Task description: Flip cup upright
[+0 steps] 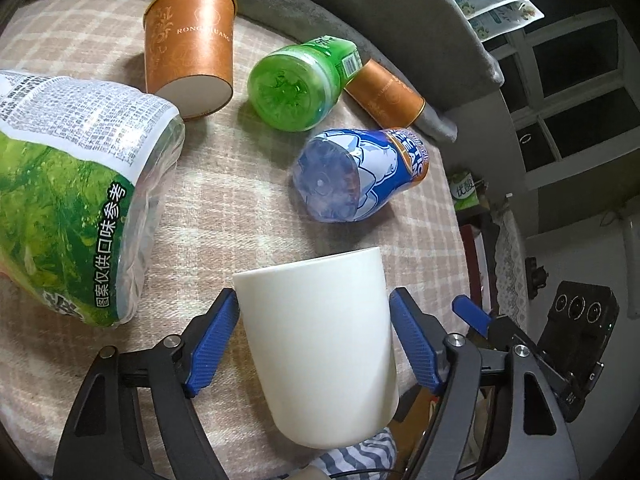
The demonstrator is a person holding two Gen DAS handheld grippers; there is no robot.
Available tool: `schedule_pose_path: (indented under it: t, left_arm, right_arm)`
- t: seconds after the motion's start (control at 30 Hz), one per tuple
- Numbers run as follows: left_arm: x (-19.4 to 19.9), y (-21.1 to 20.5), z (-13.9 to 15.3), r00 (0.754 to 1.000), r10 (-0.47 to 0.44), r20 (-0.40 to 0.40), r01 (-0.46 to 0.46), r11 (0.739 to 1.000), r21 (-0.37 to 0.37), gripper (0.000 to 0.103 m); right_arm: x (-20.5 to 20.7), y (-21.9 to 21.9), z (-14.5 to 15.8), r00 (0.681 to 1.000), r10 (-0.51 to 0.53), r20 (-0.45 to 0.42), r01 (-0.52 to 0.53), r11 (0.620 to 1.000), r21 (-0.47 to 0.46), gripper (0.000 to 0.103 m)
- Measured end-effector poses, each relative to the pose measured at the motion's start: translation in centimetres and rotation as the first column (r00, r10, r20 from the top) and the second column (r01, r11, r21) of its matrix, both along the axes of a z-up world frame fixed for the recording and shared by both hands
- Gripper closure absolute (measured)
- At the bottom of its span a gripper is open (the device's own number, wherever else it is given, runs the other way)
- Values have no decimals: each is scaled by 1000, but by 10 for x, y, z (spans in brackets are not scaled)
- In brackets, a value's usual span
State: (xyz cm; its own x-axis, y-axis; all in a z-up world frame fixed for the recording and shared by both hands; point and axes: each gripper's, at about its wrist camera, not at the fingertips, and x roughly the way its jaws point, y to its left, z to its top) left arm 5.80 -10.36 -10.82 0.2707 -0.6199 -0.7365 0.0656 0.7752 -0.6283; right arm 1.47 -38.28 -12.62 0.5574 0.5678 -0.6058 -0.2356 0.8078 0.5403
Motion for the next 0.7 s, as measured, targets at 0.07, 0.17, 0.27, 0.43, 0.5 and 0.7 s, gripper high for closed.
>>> schedule_pose_path:
  t: [0.07, 0.17, 0.27, 0.43, 0.5, 0.7]
  left_arm:
    - [0, -1, 1, 1000, 1, 12, -1, 1000, 8, 26]
    - [-4, -4, 6, 999, -2, 48, 1, 1000, 31, 26]
    - [-11, -9, 15, 994, -10, 105, 4, 998, 61, 27]
    - [-20, -14, 29, 980, -33, 194, 12, 994, 106, 29]
    - [-21, -17, 32, 975, -39, 218, 13, 992, 122, 29]
    - [-27, -22, 39, 962, -50, 269, 6, 987, 162, 29]
  right_arm:
    - [0, 0, 0, 1000, -2, 0, 2, 1000, 0, 22]
    - [0, 0, 1, 1000, -1, 3, 1, 1000, -3, 22]
    - [0, 0, 1, 1000, -4, 6, 4, 1000, -4, 22]
    - [0, 1, 2, 1000, -4, 9, 4, 1000, -5, 22]
    - [-1, 1, 2, 1000, -4, 9, 4, 1000, -5, 22]
    - [0, 0, 4, 1000, -12, 12, 12, 1000, -8, 22]
